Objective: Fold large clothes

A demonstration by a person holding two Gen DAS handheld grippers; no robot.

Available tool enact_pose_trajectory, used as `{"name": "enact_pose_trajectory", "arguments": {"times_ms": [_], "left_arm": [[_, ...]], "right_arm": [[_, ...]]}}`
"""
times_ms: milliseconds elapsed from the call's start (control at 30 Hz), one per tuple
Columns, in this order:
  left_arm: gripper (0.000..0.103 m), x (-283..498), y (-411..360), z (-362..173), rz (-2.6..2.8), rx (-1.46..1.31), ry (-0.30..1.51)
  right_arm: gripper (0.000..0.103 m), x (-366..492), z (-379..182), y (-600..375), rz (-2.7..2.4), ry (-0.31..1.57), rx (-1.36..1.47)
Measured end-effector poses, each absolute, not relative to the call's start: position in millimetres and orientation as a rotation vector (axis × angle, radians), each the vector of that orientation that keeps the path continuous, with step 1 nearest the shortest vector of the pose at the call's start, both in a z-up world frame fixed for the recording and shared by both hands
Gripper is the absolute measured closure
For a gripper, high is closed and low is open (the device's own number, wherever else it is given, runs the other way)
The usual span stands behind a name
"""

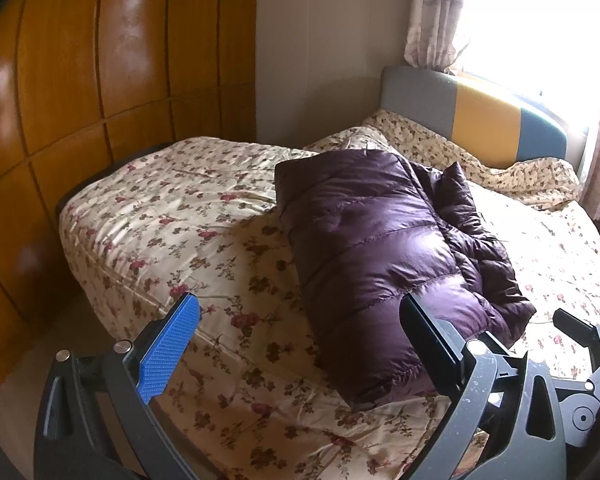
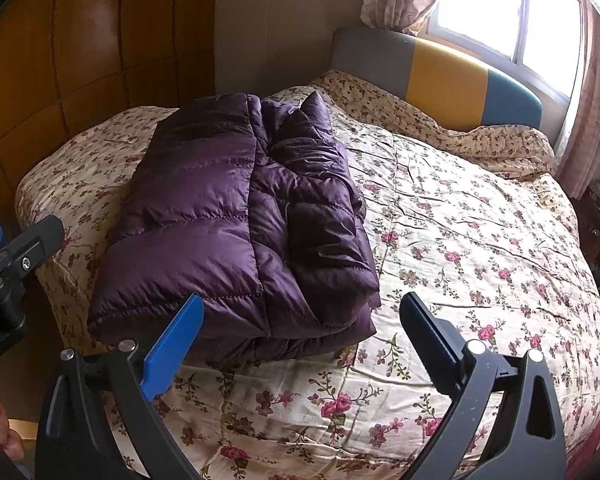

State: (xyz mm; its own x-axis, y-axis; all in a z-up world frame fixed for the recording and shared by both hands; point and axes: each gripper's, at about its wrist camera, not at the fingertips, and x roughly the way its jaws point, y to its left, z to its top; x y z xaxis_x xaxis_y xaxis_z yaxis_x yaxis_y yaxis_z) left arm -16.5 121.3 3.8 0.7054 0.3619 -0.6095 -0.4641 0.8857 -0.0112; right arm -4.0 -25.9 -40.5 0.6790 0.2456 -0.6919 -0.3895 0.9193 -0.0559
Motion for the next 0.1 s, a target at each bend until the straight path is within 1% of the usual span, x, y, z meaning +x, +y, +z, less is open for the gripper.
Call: {"name": "enact_pose_trajectory", "arguments": {"times_ms": [100], "left_arm": [[0.004,-16.0,123.0,1.2,0.463,-0.177,0.648]], "right_arm": [[0.004,-3.8,-40.3,-26.3,0.36,0.742,-0.206]]}}
